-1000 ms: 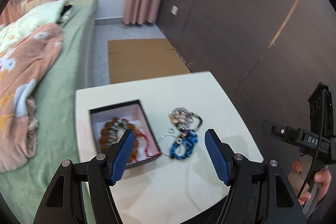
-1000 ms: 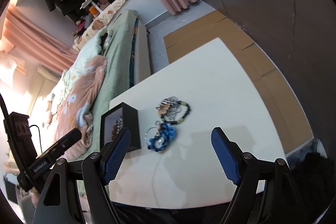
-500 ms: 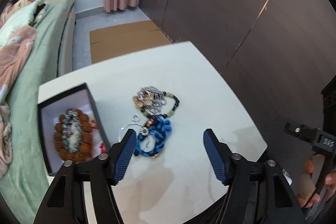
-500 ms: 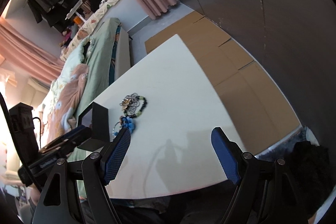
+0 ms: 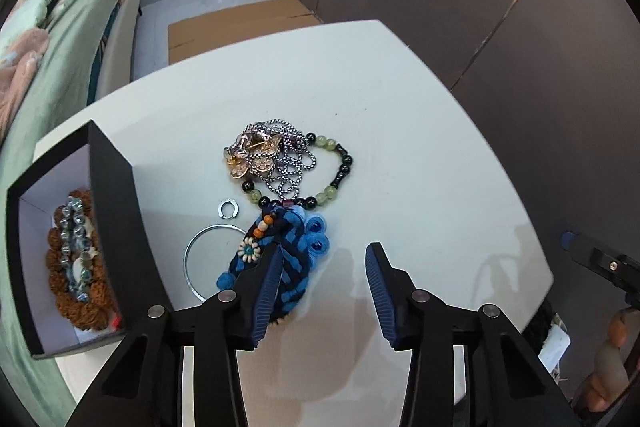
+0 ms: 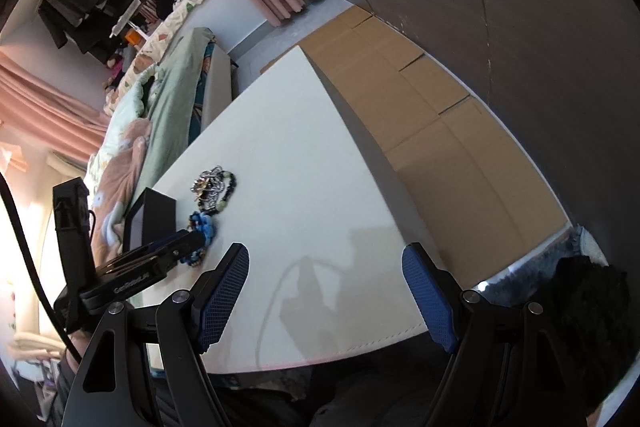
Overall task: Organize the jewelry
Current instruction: 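Grasp the blue knotted bracelet with the left tool, then carry the blue knotted bracelet into the box and open the left tool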
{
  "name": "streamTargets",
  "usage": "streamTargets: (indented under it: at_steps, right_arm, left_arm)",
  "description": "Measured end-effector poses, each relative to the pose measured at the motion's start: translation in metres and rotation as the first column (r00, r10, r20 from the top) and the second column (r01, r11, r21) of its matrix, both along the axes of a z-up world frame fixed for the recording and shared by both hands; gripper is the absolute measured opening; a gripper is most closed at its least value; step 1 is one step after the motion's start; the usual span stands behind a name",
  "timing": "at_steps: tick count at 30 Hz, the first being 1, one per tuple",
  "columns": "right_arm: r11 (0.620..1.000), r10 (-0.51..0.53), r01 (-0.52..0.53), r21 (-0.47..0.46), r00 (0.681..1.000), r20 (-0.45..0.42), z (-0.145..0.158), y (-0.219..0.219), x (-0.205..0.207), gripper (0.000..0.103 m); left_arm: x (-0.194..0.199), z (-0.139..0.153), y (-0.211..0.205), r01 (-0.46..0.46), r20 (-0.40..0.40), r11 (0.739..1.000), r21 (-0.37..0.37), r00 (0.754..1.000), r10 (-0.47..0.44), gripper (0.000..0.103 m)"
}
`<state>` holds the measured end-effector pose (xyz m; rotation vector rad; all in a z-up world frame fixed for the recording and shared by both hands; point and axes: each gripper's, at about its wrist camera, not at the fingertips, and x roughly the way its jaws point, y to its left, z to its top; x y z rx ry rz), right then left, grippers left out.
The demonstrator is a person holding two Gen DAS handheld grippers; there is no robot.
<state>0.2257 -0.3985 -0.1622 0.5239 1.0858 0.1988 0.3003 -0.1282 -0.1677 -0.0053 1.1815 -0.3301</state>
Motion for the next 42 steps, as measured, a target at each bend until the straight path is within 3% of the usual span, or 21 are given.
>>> streamTargets:
  at_steps: [11, 12, 14, 18, 21, 31, 38, 42]
  right_arm:
    - [1.0, -0.004, 0.003, -0.013, 1.0, -0.011, -0.006, 0.006, 0.005, 0.08]
    - [1.0, -0.001, 0.001, -0.011, 1.0, -0.008, -0.006, 0.007, 0.004, 0.08]
    - [1.0, 0.004, -0.005, -0.012, 1.0, -0.014, -0.008, 0.009, 0.004, 0.08]
    - [1.0, 0.011, -0.011, -0.016, 1.0, -0.017, -0.006, 0.013, 0.003, 0.08]
    - [1.0, 0.016, -0.016, -0.014, 1.0, -0.001, 0.001, 0.016, 0.002, 0.08]
    - [0.998, 0.06, -0.059, -0.014, 0.998, 0.037, 0.024, 0.041, 0.003, 0.08]
    - [0.995, 0.095, -0.095, 0.006, 0.995, 0.027, 0.028, 0.065, 0.01, 0.079]
    - [0.991, 0.132, -0.132, 0.003, 0.991, -0.019, 0.024, 0.089, 0.02, 0.069]
  left_arm:
    - [0.01, -0.009, -0.003, -0.005, 0.027, 0.996, 0.087, 1.0, 0.003, 0.044]
    - [0.009, -0.011, -0.001, -0.016, 0.027, 0.995, 0.101, 1.0, 0.013, 0.041]
    - [0.008, -0.01, 0.004, -0.031, 0.034, 0.994, 0.108, 0.999, 0.027, 0.021]
    - [0.011, -0.003, 0.02, -0.064, -0.014, 0.998, 0.0, 0.998, 0.064, 0.017]
    - [0.004, 0.015, 0.026, -0.056, 0.039, 0.998, -0.009, 0.998, 0.057, 0.017]
    - [-0.006, 0.071, 0.056, -0.083, 0.114, 0.99, -0.115, 0.989, 0.096, 0.017]
    - [-0.012, 0.092, 0.083, -0.113, 0.146, 0.982, -0.152, 0.98, 0.135, 0.017]
    - [-0.018, 0.096, 0.102, -0.141, 0.157, 0.976, -0.168, 0.973, 0.168, 0.017]
